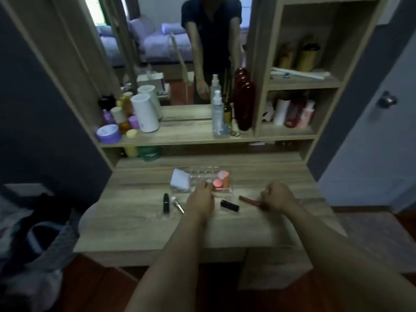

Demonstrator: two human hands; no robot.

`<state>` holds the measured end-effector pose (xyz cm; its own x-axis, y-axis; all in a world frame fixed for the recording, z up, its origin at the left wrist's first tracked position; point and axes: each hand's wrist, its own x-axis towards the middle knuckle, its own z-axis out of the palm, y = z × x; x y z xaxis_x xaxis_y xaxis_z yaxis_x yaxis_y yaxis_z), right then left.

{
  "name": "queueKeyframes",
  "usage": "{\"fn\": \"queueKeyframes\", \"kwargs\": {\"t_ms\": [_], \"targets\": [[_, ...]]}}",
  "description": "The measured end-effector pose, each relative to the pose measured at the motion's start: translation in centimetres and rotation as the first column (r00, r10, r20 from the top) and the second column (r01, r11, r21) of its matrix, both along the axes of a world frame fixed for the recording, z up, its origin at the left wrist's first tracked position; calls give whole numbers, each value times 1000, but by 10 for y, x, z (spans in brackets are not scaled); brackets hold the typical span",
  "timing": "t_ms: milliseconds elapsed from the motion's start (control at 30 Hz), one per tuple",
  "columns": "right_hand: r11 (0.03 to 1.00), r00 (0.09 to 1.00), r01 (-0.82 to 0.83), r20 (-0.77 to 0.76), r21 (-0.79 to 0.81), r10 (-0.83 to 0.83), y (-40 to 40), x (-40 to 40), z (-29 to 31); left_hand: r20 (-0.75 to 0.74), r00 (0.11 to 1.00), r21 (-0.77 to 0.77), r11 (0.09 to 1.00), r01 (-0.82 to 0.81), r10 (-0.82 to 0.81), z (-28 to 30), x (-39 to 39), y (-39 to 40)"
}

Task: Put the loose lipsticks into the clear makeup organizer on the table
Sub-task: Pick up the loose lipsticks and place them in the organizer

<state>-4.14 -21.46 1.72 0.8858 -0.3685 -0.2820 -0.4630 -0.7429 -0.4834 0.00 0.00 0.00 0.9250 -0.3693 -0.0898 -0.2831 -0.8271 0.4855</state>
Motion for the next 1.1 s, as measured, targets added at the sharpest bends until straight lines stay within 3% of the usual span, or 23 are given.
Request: {"fn": "queueKeyframes", "kwargs": {"t_ms": [200,333,567,767,1100], "targets": [[989,990,-136,-14,55,137,95,30,-12,-125,906,-42,910,-412,404,-16,25,96],[976,976,-193,-79,99,201,130,40,-32,-259,811,-145,809,-570,525,-26,40,114],[972,946,-228,-224,60,236,154,37,-59,-300,786,-127,794,-595,541,-44,56,98],[964,933,-261,-270,-47,239,160,41,-69,-250,788,-4,814,-581,562,-50,59,89],[957,913,-289,-306,-12,271,148,60,-64,-229,810,64,839,-541,540,-51,68,76]]}}
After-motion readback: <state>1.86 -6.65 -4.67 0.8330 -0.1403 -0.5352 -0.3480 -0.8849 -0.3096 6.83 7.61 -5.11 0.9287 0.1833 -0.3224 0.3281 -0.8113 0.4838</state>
